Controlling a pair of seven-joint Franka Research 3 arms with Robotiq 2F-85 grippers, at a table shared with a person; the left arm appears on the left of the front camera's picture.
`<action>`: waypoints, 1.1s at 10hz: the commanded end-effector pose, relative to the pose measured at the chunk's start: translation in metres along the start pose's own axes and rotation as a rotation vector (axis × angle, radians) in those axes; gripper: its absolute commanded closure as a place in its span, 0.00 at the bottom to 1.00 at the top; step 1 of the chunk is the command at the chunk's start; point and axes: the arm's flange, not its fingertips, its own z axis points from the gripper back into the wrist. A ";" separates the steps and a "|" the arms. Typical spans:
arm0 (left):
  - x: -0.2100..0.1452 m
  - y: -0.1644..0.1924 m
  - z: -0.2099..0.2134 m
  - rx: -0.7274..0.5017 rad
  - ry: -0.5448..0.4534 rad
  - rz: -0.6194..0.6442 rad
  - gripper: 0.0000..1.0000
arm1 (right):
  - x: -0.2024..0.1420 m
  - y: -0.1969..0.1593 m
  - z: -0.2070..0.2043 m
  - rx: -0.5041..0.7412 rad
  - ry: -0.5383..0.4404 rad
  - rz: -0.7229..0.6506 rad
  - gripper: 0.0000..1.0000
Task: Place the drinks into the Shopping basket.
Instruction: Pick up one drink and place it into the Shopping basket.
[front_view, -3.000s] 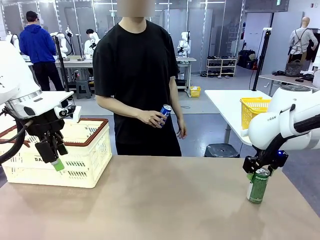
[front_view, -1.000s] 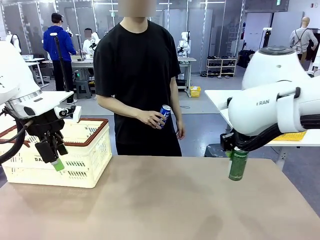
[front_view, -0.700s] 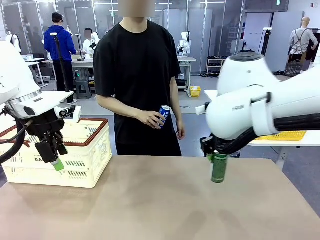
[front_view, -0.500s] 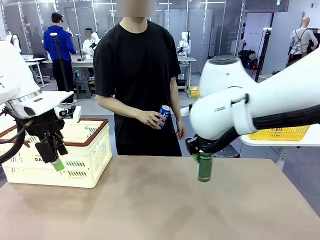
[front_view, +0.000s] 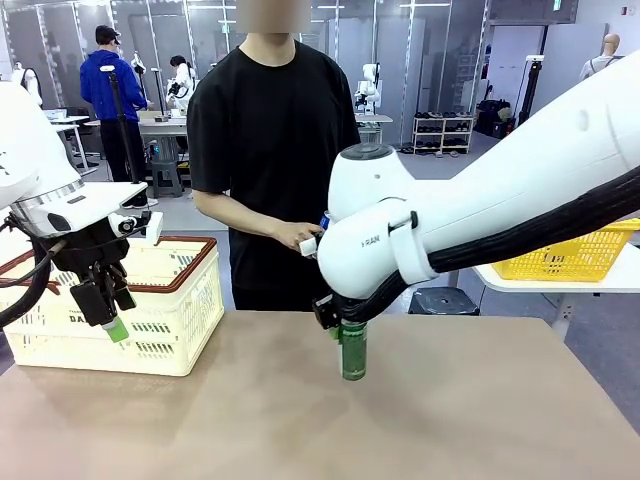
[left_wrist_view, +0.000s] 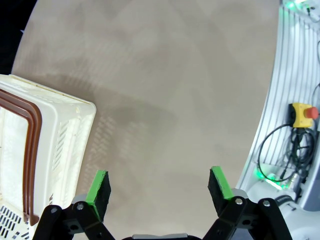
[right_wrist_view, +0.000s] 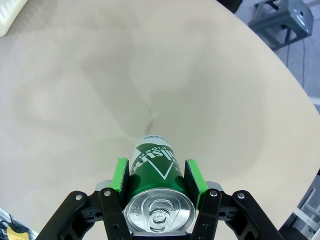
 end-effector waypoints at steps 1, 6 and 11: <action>0.000 -0.001 0.001 0.006 0.016 0.003 0.01 | 0.012 0.015 -0.009 -0.004 -0.060 0.001 0.97; 0.000 -0.001 0.001 0.006 0.016 0.003 0.01 | 0.015 0.037 -0.033 0.035 -0.165 0.004 0.97; 0.000 -0.001 0.001 0.006 0.016 0.003 0.01 | 0.021 0.039 -0.050 0.048 -0.119 0.013 0.97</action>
